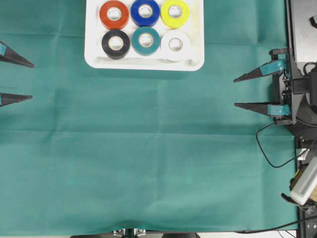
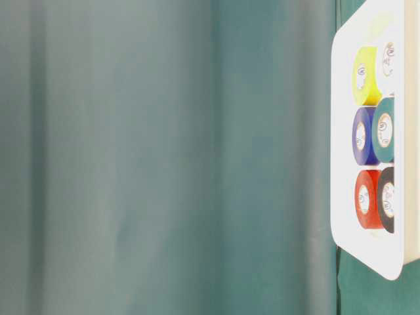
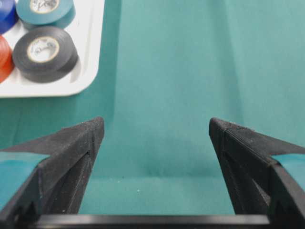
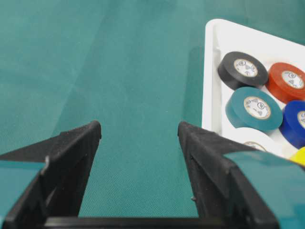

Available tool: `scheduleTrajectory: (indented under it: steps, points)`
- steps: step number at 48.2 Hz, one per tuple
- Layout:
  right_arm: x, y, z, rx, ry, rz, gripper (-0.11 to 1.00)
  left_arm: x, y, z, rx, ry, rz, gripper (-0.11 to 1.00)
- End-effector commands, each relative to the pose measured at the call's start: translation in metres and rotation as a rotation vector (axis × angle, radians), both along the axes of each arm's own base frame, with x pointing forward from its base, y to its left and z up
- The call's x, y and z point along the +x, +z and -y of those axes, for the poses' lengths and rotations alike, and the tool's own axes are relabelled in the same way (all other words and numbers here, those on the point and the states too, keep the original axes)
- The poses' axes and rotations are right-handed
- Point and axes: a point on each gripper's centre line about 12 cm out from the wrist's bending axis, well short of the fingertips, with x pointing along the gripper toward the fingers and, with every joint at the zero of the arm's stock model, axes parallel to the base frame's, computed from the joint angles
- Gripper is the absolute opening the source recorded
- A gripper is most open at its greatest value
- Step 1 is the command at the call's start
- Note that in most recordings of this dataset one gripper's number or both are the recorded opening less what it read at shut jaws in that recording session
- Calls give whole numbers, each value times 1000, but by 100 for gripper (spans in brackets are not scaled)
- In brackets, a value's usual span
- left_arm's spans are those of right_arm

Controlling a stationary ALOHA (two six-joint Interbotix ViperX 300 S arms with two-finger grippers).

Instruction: Put the tape alternately from left to right into the white case.

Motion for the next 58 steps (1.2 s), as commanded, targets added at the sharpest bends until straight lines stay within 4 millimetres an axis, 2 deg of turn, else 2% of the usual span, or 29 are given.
scheduleTrajectory:
  steps: [1, 27, 58]
  points:
    - [1, 3, 0, 6, 0, 12, 72, -1, 4, 0, 1, -1, 25, 53]
    - [-3, -5, 0, 5, 0, -5, 72, -27, -1, 1, 2, -1, 115, 54]
    - [-5, -13, 0, 6, 2, -23, 72, -36, -8, 0, 4, 1, 135, 53]
